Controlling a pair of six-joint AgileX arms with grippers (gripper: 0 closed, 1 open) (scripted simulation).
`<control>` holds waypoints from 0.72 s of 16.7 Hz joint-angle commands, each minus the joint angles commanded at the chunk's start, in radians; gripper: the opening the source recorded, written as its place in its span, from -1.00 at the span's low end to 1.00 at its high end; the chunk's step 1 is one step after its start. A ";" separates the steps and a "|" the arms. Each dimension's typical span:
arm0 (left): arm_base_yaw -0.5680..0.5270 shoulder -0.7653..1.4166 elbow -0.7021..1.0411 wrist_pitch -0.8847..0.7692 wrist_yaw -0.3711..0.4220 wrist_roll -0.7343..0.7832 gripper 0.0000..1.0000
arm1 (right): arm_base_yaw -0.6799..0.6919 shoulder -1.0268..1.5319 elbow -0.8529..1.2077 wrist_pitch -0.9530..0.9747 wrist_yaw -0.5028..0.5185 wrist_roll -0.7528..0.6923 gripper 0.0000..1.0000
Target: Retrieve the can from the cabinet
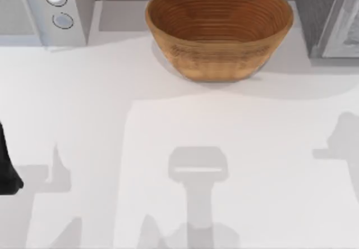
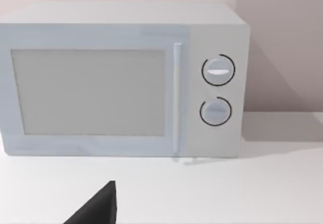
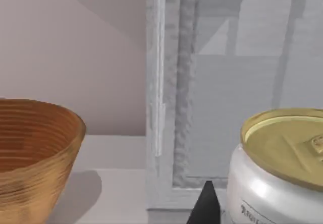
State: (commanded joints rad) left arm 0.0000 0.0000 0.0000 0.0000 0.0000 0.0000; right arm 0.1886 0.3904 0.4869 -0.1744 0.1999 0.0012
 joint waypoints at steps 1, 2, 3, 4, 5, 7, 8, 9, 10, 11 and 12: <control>0.000 0.000 0.000 0.000 0.000 0.000 1.00 | -0.032 -0.066 -0.094 0.029 -0.033 -0.001 -1.00; 0.000 0.000 0.000 0.000 0.000 0.000 1.00 | -0.062 -0.128 -0.179 0.056 -0.065 -0.001 -1.00; 0.000 0.000 0.000 0.000 0.000 0.000 1.00 | -0.090 -0.185 -0.255 0.082 -0.095 -0.001 -1.00; 0.000 0.000 0.000 0.000 0.000 0.000 1.00 | -0.115 -0.238 -0.320 0.105 -0.121 -0.001 -1.00; 0.000 0.000 0.000 0.000 0.000 0.000 1.00 | -0.137 -0.284 -0.374 0.126 -0.145 -0.001 -1.00; 0.000 0.000 0.000 0.000 0.000 0.000 1.00 | -0.171 -0.355 -0.451 0.158 -0.181 -0.001 -1.00; 0.000 0.000 0.000 0.000 0.000 0.000 1.00 | -0.182 -0.377 -0.474 0.168 -0.193 -0.001 -1.00; 0.000 0.000 0.000 0.000 0.000 0.000 1.00 | -0.188 -0.389 -0.485 0.173 -0.199 -0.001 -1.00; 0.000 0.000 0.000 0.000 0.000 0.000 1.00 | -0.189 -0.390 -0.487 0.174 -0.200 -0.001 -1.00; 0.000 0.000 0.000 0.000 0.000 0.000 1.00 | -0.189 -0.390 -0.487 0.174 -0.200 -0.001 -1.00; 0.000 0.000 0.000 0.000 0.000 0.000 1.00 | -0.189 -0.390 -0.487 0.174 -0.200 -0.001 -1.00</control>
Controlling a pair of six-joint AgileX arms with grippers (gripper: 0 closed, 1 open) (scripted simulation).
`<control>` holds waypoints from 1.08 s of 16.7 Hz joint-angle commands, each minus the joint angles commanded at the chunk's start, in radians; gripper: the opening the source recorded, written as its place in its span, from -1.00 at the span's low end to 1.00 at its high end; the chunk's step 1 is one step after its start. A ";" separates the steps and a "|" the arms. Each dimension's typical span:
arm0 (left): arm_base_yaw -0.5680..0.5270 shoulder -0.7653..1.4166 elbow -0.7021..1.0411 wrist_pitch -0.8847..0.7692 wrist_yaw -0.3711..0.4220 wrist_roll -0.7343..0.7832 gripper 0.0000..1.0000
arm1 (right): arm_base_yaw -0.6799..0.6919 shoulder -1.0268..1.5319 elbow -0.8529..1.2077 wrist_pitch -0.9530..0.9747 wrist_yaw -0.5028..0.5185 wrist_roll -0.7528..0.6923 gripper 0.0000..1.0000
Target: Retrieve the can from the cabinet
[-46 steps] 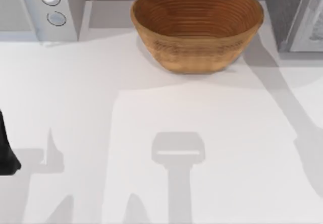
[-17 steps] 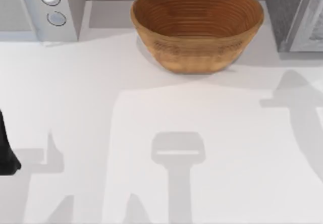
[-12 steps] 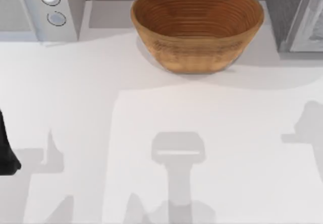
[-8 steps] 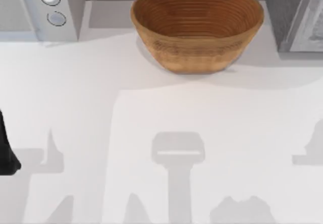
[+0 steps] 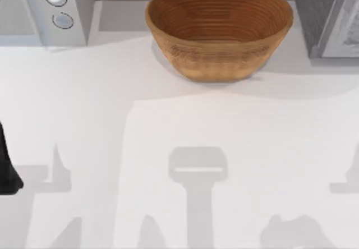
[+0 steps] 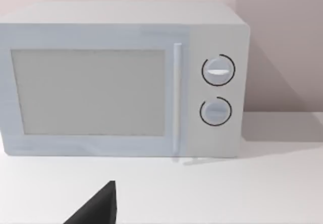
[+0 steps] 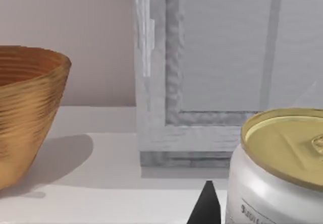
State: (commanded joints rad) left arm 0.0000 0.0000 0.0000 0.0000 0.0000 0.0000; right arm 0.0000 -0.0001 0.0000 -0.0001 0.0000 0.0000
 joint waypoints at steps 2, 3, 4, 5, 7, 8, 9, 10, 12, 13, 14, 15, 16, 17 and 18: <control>0.000 0.000 0.000 0.000 0.000 0.000 1.00 | 0.003 0.006 -0.001 -0.002 0.001 0.002 -1.00; 0.000 0.000 0.000 0.000 0.000 0.000 1.00 | 0.003 0.006 -0.001 -0.002 0.001 0.002 -1.00; 0.000 0.000 0.000 0.000 0.000 0.000 1.00 | -0.003 0.015 0.003 0.007 -0.009 0.002 -1.00; 0.000 0.000 0.000 0.000 0.000 0.000 1.00 | -0.014 0.036 0.012 0.028 -0.029 0.002 -1.00; 0.000 0.000 0.000 0.000 0.000 0.000 1.00 | -0.055 0.109 0.041 0.096 -0.099 0.001 -1.00; 0.000 0.000 0.000 0.000 0.000 0.000 1.00 | -0.083 0.161 0.059 0.141 -0.147 0.000 -1.00; 0.000 0.000 0.000 0.000 0.000 0.000 1.00 | -0.116 0.223 0.080 0.194 -0.202 0.000 -1.00; 0.000 0.000 0.000 0.000 0.000 0.000 1.00 | -0.153 0.295 0.101 0.252 -0.264 -0.001 -1.00; 0.000 0.000 0.000 0.000 0.000 0.000 1.00 | -0.238 0.464 0.148 0.382 -0.406 -0.004 -1.00; 0.000 0.000 0.000 0.000 0.000 0.000 1.00 | -0.285 0.560 0.172 0.453 -0.485 -0.006 -1.00; 0.000 0.000 0.000 0.000 0.000 0.000 1.00 | -0.334 0.661 0.197 0.526 -0.567 -0.008 -1.00; 0.000 0.000 0.000 0.000 0.000 0.000 1.00 | -0.385 0.768 0.222 0.601 -0.652 -0.010 -1.00; 0.000 0.000 0.000 0.000 0.000 0.000 1.00 | -0.437 0.877 0.247 0.678 -0.740 -0.012 -1.00; 0.000 0.000 0.000 0.000 0.000 0.000 1.00 | -0.490 0.989 0.272 0.755 -0.829 -0.015 -1.00; 0.000 0.000 0.000 0.000 0.000 0.000 1.00 | -0.542 1.101 0.297 0.832 -0.919 -0.017 -1.00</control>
State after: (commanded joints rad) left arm 0.0000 0.0000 0.0000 0.0000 0.0000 0.0000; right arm -0.5425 1.1013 0.2970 0.8317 -0.9191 -0.0169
